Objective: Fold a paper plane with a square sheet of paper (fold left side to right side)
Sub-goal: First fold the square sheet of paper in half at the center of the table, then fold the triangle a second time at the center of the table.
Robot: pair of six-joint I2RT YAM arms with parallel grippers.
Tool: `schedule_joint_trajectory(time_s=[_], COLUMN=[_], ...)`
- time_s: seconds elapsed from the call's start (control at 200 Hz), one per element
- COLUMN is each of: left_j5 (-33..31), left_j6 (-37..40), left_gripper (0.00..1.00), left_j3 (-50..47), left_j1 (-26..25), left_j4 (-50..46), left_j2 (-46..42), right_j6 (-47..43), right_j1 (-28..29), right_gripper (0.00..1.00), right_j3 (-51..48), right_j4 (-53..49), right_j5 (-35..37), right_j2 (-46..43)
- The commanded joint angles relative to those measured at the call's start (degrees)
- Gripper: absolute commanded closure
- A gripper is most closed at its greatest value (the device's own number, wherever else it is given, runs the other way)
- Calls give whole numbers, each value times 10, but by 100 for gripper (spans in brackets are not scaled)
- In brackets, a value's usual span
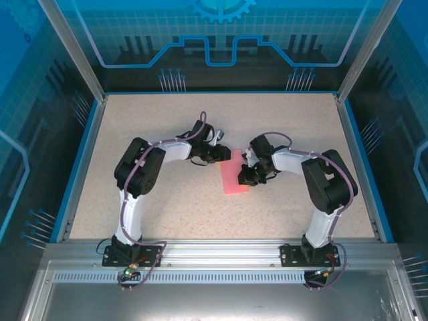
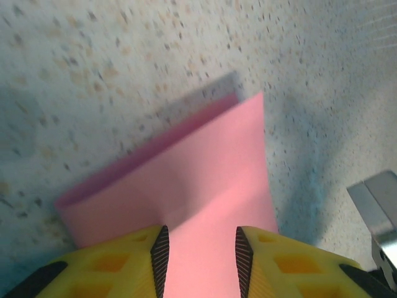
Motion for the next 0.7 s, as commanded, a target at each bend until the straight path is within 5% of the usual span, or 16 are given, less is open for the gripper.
schedule_joint_trajectory(time_s=[0.0,0.365,0.695], left_j5=[-42,-49,-37], left_j6=[26,19,22], left_gripper=[63,61,55], left_j3=[39,74,23], left_j1=[17,41,44], left_j4=[-29,-32,-42], left_j2=[32,63,-65], right_j6=[6,9,0], right_j1=[21,30,31], right_gripper=[93,92,86], right_j3=[-36,-47,-25], right_j4=[-44,-34,-3], right_j5=[82,30,-41], right_j2=[42,20,-16])
